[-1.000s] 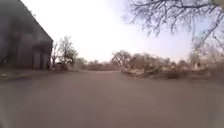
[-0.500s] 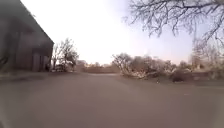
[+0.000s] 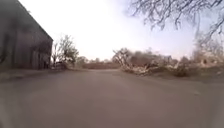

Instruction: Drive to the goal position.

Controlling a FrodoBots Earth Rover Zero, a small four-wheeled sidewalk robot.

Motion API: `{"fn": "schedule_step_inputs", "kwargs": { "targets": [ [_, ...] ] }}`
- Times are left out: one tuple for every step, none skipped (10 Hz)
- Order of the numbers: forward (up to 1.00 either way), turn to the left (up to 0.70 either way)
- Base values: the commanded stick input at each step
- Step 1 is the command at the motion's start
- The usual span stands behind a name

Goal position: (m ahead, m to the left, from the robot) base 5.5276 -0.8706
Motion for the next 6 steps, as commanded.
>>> {"fn": "schedule_step_inputs", "kwargs": {
  "targets": [
    [0.70,0.00],
    [0.70,0.00],
    [0.70,0.00],
    [0.70,0.00],
    [0.70,0.00],
    [0.70,0.00]
  ]
}}
